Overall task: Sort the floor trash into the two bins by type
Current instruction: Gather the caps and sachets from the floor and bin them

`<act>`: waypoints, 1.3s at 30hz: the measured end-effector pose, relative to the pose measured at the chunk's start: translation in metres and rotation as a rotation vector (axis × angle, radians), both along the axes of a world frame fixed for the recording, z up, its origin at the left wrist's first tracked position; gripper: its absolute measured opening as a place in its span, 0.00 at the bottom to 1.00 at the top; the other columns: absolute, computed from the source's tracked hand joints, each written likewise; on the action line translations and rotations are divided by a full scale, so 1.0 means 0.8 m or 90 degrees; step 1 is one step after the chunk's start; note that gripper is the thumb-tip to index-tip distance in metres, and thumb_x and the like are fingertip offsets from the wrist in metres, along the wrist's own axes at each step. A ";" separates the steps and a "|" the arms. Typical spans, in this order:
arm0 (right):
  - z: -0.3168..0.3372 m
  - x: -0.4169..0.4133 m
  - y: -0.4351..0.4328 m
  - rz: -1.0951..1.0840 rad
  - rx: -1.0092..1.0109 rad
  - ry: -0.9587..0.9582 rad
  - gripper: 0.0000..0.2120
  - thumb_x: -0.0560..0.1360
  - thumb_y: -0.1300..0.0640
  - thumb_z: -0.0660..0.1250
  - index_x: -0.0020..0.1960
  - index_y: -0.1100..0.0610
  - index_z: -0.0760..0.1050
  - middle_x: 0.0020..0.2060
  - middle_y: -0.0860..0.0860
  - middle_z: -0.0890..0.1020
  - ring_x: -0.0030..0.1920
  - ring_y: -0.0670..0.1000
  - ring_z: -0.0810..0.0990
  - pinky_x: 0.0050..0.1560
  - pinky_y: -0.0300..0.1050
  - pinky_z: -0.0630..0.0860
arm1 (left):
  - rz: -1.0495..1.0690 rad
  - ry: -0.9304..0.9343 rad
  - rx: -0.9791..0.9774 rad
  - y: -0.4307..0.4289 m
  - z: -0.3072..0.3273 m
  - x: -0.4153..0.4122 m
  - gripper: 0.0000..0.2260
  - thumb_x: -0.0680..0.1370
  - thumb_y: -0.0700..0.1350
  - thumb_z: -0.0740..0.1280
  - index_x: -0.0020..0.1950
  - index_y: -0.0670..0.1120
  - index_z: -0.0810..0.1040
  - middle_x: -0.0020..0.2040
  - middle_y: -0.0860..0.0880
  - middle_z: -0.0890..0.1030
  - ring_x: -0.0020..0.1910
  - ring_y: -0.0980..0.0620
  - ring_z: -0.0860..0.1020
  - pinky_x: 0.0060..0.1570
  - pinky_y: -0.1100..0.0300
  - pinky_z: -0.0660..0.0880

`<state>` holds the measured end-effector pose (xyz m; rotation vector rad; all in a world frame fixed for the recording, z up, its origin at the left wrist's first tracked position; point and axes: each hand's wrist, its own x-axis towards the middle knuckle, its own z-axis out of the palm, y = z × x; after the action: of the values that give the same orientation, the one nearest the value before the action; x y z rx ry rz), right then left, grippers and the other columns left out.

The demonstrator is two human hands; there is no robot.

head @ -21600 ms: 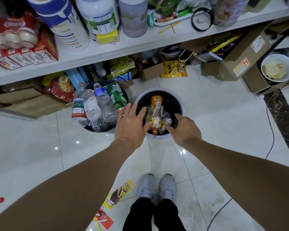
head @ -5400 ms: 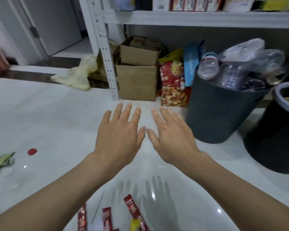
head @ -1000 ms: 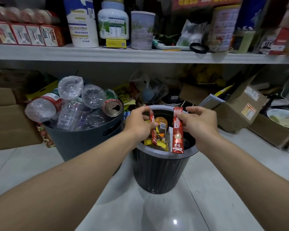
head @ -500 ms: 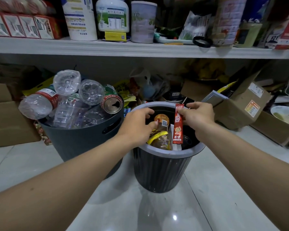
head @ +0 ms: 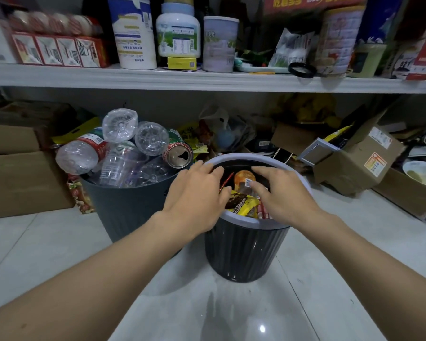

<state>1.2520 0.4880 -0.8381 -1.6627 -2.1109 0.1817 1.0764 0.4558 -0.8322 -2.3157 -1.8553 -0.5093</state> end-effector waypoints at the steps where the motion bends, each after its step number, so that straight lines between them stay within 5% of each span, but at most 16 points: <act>1: 0.004 -0.007 -0.010 0.013 0.017 -0.033 0.21 0.81 0.47 0.59 0.73 0.51 0.68 0.68 0.49 0.75 0.68 0.51 0.71 0.65 0.48 0.70 | 0.012 0.014 0.005 -0.006 0.000 -0.005 0.22 0.82 0.56 0.54 0.72 0.48 0.67 0.71 0.48 0.70 0.73 0.47 0.62 0.67 0.52 0.64; 9: 0.031 -0.074 -0.092 0.068 0.083 -0.157 0.27 0.83 0.44 0.49 0.79 0.51 0.53 0.77 0.49 0.58 0.77 0.50 0.54 0.76 0.48 0.49 | 0.095 0.081 0.058 -0.078 0.017 -0.063 0.25 0.82 0.58 0.51 0.77 0.49 0.59 0.77 0.47 0.61 0.77 0.48 0.55 0.73 0.52 0.56; 14: 0.039 -0.138 -0.126 0.120 0.106 -0.179 0.29 0.82 0.41 0.45 0.79 0.51 0.46 0.79 0.51 0.52 0.78 0.51 0.48 0.77 0.48 0.45 | 0.193 0.117 0.070 -0.131 0.030 -0.138 0.26 0.78 0.58 0.54 0.70 0.46 0.72 0.69 0.43 0.73 0.71 0.43 0.68 0.65 0.47 0.69; 27: 0.016 -0.425 -0.241 0.356 0.088 -0.166 0.29 0.82 0.40 0.45 0.79 0.49 0.42 0.79 0.51 0.48 0.78 0.53 0.44 0.76 0.50 0.42 | 0.377 0.130 0.047 -0.307 0.014 -0.378 0.27 0.78 0.58 0.50 0.69 0.46 0.73 0.68 0.42 0.75 0.70 0.42 0.70 0.63 0.45 0.71; 34: -0.014 -0.595 -0.326 0.488 0.077 -0.195 0.29 0.83 0.43 0.46 0.79 0.53 0.45 0.79 0.54 0.50 0.78 0.55 0.47 0.76 0.50 0.45 | 0.519 0.087 -0.060 -0.420 -0.023 -0.518 0.27 0.81 0.59 0.46 0.79 0.51 0.52 0.79 0.48 0.53 0.78 0.48 0.49 0.75 0.50 0.53; 39: -0.033 -0.694 -0.379 0.558 0.057 -0.203 0.29 0.83 0.43 0.46 0.79 0.54 0.45 0.79 0.54 0.50 0.78 0.55 0.47 0.76 0.50 0.45 | 0.580 0.066 -0.071 -0.484 -0.039 -0.597 0.27 0.81 0.59 0.47 0.79 0.51 0.50 0.79 0.47 0.52 0.78 0.48 0.48 0.75 0.49 0.52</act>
<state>0.6969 0.1847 -0.8642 -0.6421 -2.9124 0.0810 0.5989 0.0688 -0.8630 -1.2508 -2.6088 -0.1482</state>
